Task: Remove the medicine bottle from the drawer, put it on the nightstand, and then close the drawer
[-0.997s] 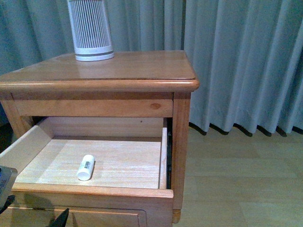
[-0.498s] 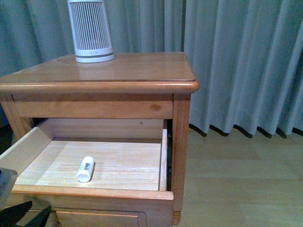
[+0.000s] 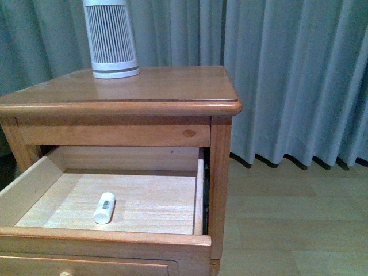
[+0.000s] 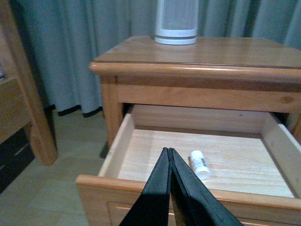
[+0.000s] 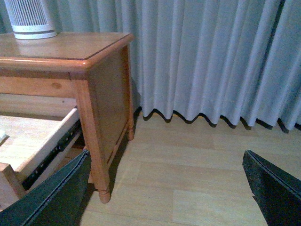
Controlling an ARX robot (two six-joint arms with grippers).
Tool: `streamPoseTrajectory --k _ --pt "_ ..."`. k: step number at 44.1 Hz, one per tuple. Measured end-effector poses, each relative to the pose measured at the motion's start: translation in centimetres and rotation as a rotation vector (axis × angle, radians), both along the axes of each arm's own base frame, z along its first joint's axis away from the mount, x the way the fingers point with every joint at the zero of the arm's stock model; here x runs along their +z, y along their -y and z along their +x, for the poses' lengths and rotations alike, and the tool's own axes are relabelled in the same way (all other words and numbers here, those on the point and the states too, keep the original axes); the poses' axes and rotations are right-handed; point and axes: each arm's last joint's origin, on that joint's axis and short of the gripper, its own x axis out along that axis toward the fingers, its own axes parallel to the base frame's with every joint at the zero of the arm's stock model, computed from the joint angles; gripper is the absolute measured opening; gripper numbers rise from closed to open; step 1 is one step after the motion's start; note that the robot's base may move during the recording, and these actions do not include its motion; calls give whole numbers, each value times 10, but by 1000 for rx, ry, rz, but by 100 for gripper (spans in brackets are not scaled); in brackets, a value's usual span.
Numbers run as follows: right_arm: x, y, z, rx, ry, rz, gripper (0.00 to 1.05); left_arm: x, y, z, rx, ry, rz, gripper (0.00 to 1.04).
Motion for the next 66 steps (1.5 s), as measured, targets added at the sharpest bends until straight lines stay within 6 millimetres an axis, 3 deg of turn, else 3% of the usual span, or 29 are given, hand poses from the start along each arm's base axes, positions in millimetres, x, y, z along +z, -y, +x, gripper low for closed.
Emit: streamPoseTrajectory --k 13,47,66 --pt "0 0 0 0 0 0 98 8 -4 -16 17 -5 -3 3" --pt "0 0 0 0 0 0 98 5 -4 -47 17 -30 -3 3" --pt "0 0 0 0 0 0 98 5 -4 -48 17 -24 -3 4"
